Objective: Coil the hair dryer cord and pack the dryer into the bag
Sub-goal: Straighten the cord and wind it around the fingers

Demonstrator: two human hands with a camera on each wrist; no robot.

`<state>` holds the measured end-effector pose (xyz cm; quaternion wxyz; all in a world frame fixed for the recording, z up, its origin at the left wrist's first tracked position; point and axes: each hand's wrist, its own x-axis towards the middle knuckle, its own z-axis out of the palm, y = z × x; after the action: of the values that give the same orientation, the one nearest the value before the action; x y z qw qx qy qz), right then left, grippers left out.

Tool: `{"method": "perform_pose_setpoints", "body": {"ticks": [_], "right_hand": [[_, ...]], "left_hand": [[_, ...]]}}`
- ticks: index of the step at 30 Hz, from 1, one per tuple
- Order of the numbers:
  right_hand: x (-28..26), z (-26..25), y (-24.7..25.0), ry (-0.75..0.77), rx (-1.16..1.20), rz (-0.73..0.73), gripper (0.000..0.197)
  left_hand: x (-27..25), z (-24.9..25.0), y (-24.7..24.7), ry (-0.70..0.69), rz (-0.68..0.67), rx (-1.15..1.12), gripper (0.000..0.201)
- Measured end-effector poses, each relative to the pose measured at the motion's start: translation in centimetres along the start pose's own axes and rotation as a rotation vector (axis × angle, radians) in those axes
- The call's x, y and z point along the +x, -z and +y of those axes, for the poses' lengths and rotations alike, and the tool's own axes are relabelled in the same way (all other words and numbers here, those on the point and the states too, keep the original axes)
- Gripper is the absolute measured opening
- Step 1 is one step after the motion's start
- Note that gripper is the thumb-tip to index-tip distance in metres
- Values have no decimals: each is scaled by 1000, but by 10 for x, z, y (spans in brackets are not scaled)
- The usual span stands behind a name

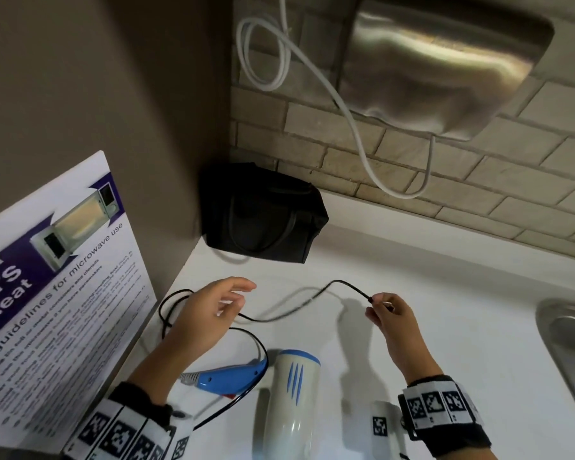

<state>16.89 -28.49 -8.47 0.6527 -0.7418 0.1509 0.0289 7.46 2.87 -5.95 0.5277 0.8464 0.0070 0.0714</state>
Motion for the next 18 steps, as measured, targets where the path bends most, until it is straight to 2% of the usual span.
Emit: {"method": "perform_pose_setpoints", "body": {"ticks": [4,7,10,14,18], "right_hand": [[7,18,4,-91,80,44,25],[11,30,8,-129,-2,72,29],[9,37,11,-132,-114,65,33],[4,38,14,-134,-114,54,32],[-1,27,15,-54,-234,109,36]], "left_hand": [[-1,-3,4,12,36,11,24],[-4,-4,10,45,69,30,21],[-9,-9,15,82,67,43,20],[-20,-14,23,166,29,23,22],[-32,-26,33,251,32,100,22]]}}
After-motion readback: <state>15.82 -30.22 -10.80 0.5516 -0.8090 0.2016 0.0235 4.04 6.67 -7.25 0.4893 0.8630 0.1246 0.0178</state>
